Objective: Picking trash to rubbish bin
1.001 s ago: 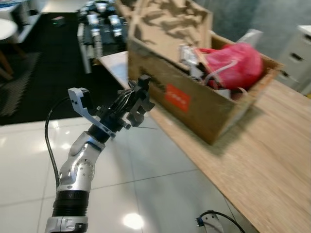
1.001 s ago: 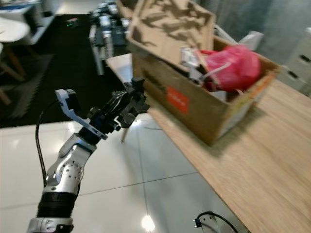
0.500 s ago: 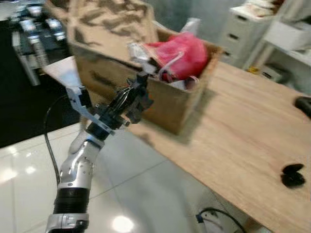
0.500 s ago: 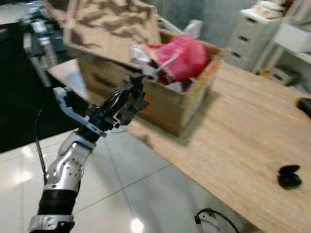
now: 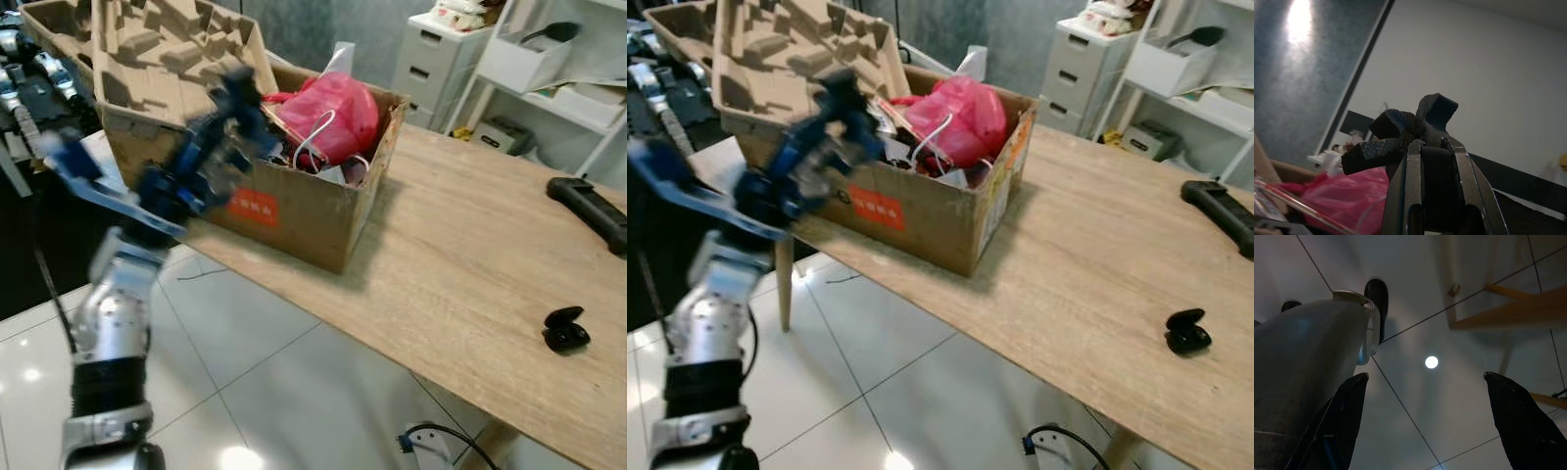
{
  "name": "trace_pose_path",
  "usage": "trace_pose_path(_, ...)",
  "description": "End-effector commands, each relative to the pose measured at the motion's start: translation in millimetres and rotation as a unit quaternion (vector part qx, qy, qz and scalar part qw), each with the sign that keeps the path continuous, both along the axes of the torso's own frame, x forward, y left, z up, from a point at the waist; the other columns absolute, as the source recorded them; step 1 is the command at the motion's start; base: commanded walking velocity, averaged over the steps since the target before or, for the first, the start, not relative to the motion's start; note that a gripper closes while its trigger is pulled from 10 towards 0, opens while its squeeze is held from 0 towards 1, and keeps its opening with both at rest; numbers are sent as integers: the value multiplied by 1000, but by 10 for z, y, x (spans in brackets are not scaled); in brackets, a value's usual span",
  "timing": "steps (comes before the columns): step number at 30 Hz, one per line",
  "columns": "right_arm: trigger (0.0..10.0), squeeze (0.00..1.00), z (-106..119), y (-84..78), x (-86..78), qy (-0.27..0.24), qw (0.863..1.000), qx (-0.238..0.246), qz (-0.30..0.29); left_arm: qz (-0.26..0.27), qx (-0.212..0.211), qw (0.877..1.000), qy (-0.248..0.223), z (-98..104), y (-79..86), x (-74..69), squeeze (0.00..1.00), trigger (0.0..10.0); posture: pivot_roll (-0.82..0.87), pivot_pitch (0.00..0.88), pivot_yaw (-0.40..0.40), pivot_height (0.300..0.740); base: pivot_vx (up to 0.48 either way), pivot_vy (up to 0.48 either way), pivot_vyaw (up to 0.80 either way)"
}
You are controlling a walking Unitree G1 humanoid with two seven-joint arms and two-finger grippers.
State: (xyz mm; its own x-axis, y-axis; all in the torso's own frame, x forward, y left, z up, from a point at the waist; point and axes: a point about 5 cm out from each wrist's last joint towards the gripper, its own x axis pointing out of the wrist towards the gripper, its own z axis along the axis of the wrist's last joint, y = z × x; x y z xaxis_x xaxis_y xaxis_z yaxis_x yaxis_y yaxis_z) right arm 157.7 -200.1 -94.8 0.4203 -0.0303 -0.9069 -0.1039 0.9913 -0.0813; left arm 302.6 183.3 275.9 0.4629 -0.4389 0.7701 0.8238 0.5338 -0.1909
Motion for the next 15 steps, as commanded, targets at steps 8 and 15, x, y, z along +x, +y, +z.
trace_pose_path(8, 10000, 0, -51, 23, -126, 16, 1000, 5, -1, 70, 48, 995, 53, -84, -147, 239, 0, 10000, 93, 113, -6, 740, 0, 0, 0)
trace_pose_path(15, 10000, 0, -67, -7, -184, 21, 1000, 2, -3, 100, 120, 988, 19, 125, -659, 447, 0, 10000, 63, 142, 0, 740, 0, 0, 0)
